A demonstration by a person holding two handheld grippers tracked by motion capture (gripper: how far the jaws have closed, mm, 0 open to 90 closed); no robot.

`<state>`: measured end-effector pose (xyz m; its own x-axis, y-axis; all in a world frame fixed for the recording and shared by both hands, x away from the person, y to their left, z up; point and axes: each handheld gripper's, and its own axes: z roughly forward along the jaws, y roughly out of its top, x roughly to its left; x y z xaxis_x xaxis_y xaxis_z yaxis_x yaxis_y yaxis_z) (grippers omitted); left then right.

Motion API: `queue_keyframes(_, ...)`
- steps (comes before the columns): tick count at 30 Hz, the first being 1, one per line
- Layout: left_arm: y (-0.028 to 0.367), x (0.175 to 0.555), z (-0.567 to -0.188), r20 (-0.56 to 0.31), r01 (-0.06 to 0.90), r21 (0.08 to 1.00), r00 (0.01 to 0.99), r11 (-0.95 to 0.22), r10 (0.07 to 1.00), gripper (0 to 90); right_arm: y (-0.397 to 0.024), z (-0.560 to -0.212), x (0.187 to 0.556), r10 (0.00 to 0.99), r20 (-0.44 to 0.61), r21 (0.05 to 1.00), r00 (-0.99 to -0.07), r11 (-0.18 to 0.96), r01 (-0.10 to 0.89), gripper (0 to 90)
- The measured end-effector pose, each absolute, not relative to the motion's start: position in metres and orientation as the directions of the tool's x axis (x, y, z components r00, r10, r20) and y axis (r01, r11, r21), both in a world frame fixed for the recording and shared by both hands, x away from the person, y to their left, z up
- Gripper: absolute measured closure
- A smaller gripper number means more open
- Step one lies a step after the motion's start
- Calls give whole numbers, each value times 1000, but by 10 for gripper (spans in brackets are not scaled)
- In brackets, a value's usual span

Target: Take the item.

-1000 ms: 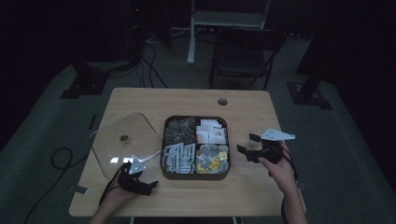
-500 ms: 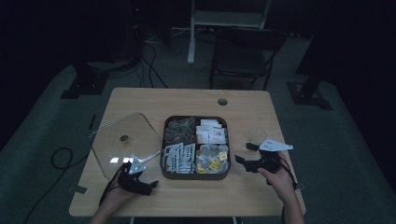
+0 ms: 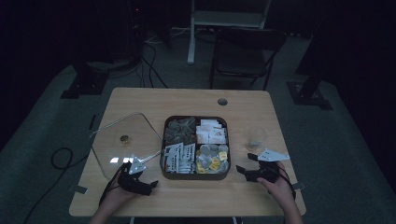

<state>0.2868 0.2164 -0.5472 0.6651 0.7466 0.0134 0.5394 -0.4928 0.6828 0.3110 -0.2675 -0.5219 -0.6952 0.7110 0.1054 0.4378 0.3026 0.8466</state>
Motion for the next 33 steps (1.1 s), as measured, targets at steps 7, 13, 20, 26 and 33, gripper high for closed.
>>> queue_keyframes(7,216,287,-547,13,539,683,665,-493,747,4,-266,-534,307,716,81,826,-694,341,448,209)
queue_keyframes(13,216,287,-547,14,539,683,665,-493,747,4,-266,-542,304,716,77,812,-694,359,460,207)
queue_keyframes(20,216,287,-547,13,540,683,665,-492,747,4,-265,-547,302,717,76,797,-693,374,475,204)
queue_keyframes(26,216,287,-547,13,539,683,665,-492,747,4,-260,-549,304,708,53,748,-704,439,497,203)
queue_keyframes(33,216,287,-547,13,539,683,665,-492,747,4,-257,-550,303,701,27,738,-712,467,488,175)
